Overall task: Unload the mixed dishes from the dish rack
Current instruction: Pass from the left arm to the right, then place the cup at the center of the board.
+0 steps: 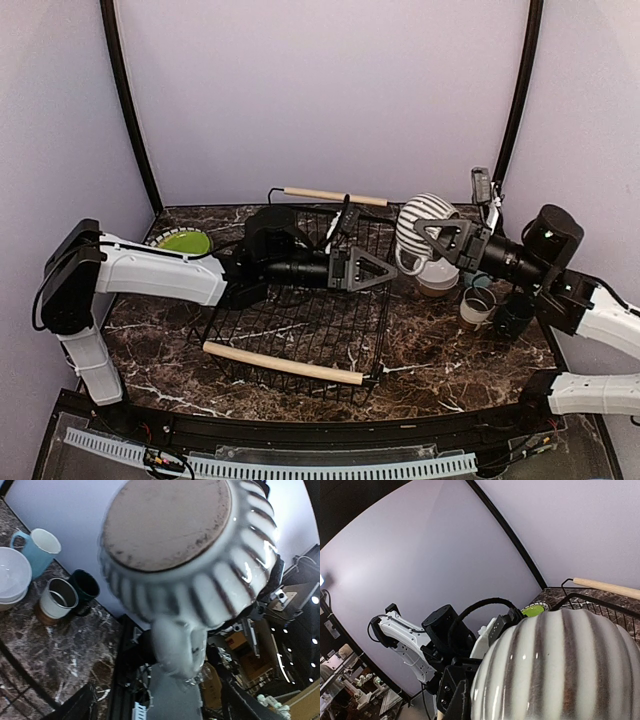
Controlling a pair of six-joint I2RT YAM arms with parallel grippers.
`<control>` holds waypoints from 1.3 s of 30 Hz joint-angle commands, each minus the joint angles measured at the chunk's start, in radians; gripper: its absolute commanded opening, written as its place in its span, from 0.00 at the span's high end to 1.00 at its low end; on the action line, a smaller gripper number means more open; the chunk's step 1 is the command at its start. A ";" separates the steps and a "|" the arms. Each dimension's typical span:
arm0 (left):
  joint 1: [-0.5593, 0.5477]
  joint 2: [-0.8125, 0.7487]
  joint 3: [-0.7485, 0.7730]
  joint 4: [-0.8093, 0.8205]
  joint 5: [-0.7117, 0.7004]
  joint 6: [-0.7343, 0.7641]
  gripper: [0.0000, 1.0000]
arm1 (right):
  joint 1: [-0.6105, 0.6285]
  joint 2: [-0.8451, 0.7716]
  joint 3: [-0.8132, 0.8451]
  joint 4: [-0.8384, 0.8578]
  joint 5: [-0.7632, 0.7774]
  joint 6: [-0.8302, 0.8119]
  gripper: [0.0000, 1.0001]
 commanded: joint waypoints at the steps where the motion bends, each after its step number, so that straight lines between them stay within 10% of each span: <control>1: 0.016 -0.112 0.012 -0.248 -0.070 0.197 0.10 | -0.003 -0.142 0.100 -0.300 0.216 -0.205 1.00; 7: 0.040 -0.251 0.022 -0.531 -0.264 0.427 0.07 | -0.004 -0.232 0.209 -0.827 0.510 -0.296 1.00; 21: 0.049 -0.550 -0.057 -0.677 -0.710 0.624 0.02 | 0.001 0.132 0.216 -1.268 0.394 -0.128 1.00; 39: 0.051 -0.887 -0.185 -0.759 -0.974 0.654 0.01 | 0.058 0.424 0.113 -1.071 0.357 -0.090 0.97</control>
